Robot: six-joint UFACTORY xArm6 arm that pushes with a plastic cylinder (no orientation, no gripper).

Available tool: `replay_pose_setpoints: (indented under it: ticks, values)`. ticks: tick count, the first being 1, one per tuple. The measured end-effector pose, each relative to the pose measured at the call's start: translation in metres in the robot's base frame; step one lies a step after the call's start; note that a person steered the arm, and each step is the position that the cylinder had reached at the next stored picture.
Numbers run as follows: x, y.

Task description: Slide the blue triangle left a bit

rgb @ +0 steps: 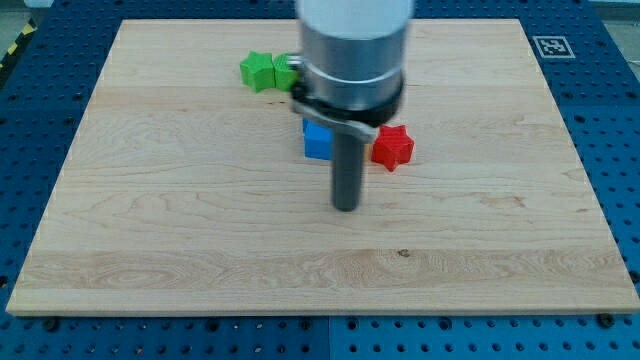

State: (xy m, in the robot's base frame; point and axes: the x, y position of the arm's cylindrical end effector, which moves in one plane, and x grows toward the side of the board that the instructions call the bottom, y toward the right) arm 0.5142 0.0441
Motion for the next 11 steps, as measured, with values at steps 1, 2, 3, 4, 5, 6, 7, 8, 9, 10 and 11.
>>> replay_pose_setpoints:
  ticks: [1,2,3,4,5,6,7,8,9,10,11]
  values:
    - [0.009,0.044]
    - [0.009,0.103]
    - [-0.012,0.147]
    - [-0.064,0.136]
    - [-0.112,0.1]
    - [-0.116,0.086]
    - [-0.117,0.067]
    - [-0.126,0.029]
    - [-0.127,-0.023]
    - [-0.127,-0.054]
    - [-0.119,-0.064]
